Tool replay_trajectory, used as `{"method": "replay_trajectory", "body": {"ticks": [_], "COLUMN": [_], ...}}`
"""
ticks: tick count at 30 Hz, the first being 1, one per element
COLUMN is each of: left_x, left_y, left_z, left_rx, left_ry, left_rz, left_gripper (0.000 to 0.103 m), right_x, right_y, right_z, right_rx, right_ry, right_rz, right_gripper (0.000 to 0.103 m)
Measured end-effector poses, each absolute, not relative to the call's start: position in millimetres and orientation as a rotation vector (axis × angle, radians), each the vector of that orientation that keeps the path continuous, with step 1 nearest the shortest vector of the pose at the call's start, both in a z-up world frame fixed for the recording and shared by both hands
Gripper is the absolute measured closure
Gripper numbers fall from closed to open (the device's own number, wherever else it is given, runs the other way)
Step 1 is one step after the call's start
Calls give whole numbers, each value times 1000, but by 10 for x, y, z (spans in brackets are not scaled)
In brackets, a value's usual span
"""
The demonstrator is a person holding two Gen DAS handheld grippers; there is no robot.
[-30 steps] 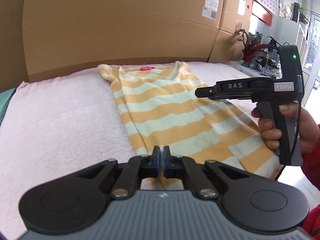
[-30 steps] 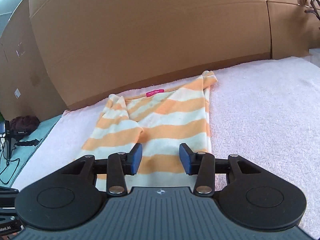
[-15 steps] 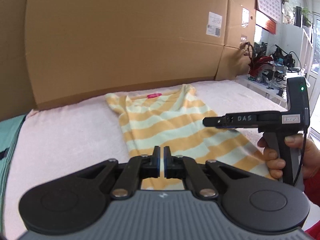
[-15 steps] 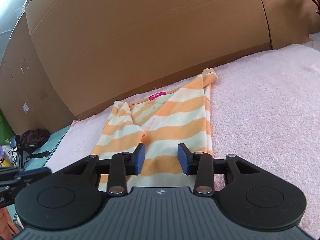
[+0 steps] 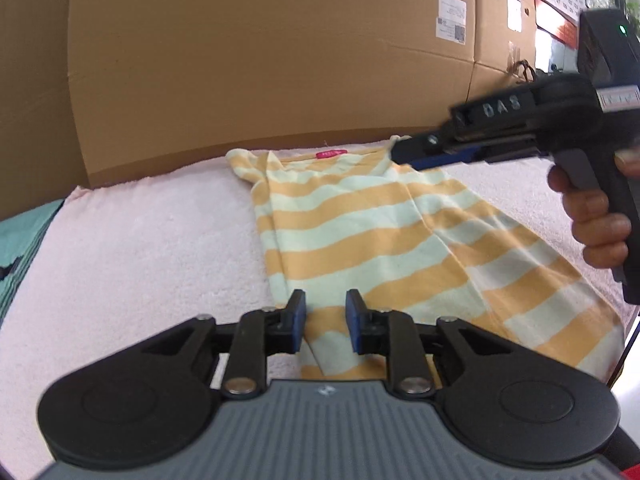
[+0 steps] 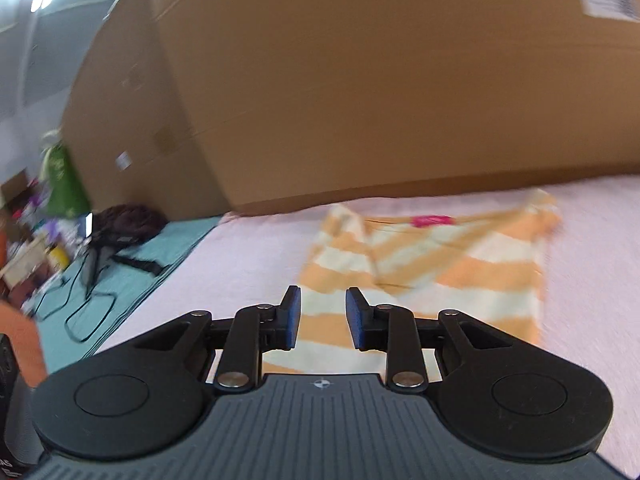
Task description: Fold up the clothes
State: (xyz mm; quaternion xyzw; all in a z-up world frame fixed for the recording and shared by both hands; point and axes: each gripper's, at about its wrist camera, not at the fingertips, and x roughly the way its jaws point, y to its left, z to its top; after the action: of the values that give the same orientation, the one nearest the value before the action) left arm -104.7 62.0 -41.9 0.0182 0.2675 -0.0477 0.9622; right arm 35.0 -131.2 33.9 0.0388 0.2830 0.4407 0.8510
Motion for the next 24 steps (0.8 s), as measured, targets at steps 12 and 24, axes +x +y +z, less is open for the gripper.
{"method": "replay_trajectory", "body": {"ticks": [12,24], "left_x": [-1138,-1151], "left_y": [517,580], "left_z": [-470,-451], "left_rx": [139,127], "left_ry": [495,507], "left_rz": [-76,-116], "left_gripper": [81,78], "right_x": [1506,1723], "right_y": [60,178], "right_z": [-39,50], "right_rx": [-38,129], "right_ry": [750,808], "right_rz": [781,746], "right_gripper": [103,92]}}
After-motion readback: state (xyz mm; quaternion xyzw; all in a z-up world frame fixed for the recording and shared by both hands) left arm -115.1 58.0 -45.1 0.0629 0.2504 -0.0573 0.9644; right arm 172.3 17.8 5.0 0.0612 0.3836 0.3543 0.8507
